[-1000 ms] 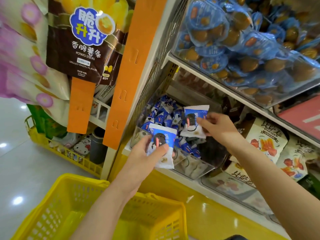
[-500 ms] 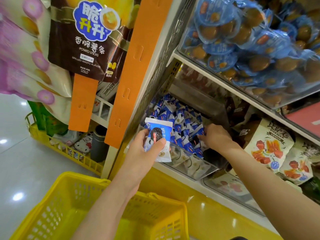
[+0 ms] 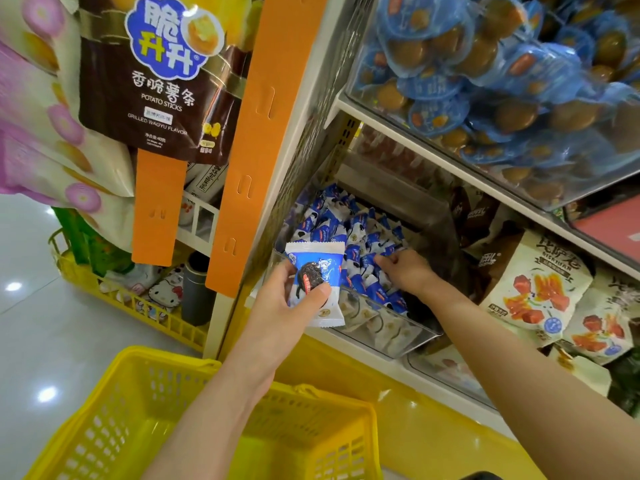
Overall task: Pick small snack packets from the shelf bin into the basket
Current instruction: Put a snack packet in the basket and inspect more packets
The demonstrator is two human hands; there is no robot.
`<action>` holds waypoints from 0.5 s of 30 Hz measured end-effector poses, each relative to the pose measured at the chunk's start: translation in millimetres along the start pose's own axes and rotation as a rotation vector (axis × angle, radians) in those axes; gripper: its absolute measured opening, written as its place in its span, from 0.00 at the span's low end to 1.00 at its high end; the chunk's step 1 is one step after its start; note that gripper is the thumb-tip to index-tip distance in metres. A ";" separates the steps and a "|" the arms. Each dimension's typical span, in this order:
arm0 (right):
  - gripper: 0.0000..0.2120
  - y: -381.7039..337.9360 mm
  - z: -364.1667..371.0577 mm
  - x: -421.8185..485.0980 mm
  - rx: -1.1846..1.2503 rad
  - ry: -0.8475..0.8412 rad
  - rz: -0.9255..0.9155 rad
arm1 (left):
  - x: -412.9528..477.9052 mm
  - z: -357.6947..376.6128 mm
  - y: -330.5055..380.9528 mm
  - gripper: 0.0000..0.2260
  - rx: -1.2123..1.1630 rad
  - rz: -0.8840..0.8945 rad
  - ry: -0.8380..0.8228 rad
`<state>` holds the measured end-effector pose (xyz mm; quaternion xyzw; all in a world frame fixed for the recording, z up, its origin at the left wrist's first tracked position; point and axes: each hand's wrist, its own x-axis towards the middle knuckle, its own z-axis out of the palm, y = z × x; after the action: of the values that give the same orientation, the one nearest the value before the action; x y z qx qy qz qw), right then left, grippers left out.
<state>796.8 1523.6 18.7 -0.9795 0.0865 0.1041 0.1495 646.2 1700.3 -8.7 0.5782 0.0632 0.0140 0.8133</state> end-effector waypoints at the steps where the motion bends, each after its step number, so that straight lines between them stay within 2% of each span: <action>1: 0.17 -1.4 0.3 -3.8 -0.019 0.022 -0.036 | 0.1 -0.5 -1.0 0.13 0.008 -0.003 0.001; 5: 0.13 -10.2 1.3 -47.2 0.274 0.304 -0.436 | -1.0 -0.4 -5.8 0.17 0.045 -0.023 -0.001; 8: 0.12 -17.3 7.7 -86.7 0.475 0.181 -0.582 | -3.7 1.3 -10.8 0.17 0.072 -0.057 -0.014; 11: 0.07 -16.7 16.0 -111.8 0.527 0.016 -0.599 | -9.1 6.5 -14.5 0.15 0.127 -0.064 -0.052; 13: 0.06 -13.4 19.6 -118.4 0.558 -0.013 -0.600 | -13.5 11.2 -16.9 0.11 0.157 -0.063 -0.066; 15: 0.06 -9.4 23.2 -122.6 0.614 -0.010 -0.607 | -16.6 13.5 -18.6 0.03 0.143 -0.097 -0.014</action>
<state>676.5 1556.6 27.8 -0.8700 -0.1792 0.0294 0.4585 630.4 1679.9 -20.4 0.6312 0.0862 -0.0338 0.7701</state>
